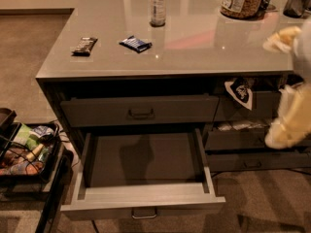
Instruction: Close middle drawer
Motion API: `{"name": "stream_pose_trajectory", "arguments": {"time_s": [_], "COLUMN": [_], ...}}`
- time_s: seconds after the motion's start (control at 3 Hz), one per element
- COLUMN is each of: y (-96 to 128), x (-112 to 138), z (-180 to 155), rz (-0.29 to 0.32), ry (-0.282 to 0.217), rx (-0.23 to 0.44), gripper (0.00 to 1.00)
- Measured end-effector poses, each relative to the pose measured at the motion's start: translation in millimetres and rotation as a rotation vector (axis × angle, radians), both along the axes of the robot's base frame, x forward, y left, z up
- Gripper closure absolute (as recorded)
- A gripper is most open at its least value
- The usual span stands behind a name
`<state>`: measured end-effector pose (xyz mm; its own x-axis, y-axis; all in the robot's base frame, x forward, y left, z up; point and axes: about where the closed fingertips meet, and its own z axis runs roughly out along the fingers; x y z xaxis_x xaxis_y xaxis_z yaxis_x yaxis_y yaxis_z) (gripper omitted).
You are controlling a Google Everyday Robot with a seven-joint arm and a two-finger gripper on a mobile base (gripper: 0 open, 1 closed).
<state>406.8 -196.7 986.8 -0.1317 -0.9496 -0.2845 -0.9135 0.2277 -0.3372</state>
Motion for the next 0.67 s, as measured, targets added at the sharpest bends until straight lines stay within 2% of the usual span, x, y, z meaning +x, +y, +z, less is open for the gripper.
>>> {"name": "stream_pose_trajectory", "arguments": {"time_s": [0.33, 0.67], "y": [2, 23], "x": [-53, -74], "z": [0, -42], "rz": [0.013, 0.086], "ry": [-0.134, -0.151], "rx": [0.044, 0.121], "gripper": [0.0, 0.0]}}
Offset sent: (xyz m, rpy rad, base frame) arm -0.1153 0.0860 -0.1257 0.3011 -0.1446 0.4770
